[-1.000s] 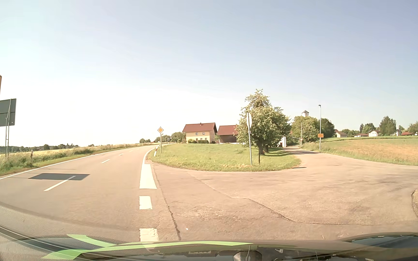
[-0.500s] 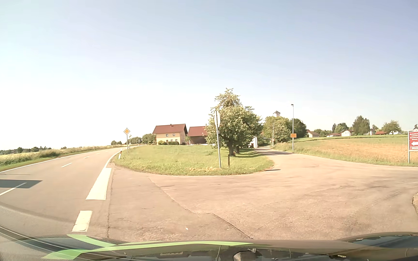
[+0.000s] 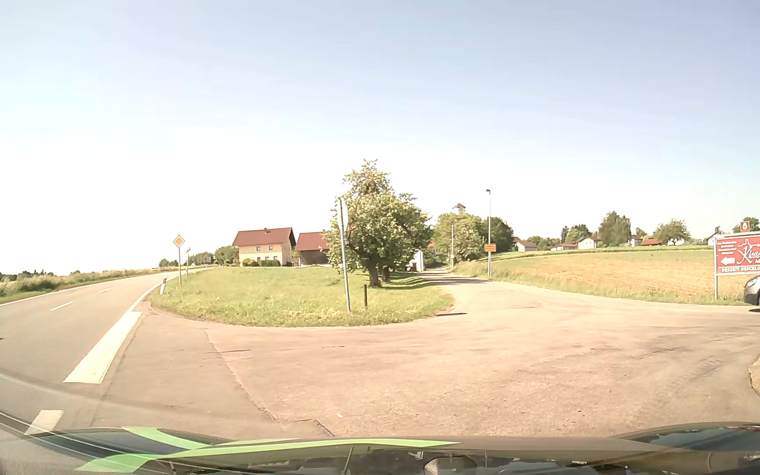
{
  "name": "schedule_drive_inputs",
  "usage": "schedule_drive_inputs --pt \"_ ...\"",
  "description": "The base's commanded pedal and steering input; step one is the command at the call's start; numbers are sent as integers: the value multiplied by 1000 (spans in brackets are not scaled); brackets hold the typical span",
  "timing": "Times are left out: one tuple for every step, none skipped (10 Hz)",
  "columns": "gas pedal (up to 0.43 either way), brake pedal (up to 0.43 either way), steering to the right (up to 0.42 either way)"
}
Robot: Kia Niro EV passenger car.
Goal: Follow the waypoints while adhering to traffic rules and regulations
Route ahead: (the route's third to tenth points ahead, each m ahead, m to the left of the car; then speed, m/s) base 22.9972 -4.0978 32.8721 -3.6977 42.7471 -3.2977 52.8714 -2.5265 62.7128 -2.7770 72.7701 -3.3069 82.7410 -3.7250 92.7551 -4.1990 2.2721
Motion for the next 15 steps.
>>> schedule_drive_inputs --pt "390 0 305" --pt "441 0 304" --pt "488 0 298" --pt "461 0 292" --pt "461 0 282" --pt "480 0 270" --pt "480 0 259" --pt "480 0 254" --pt "480 0 244" --pt "480 0 224" --pt "488 0 200" --pt "488 0 158" --pt "488 0 121" --pt "488 0 94" --pt "488 0 70"
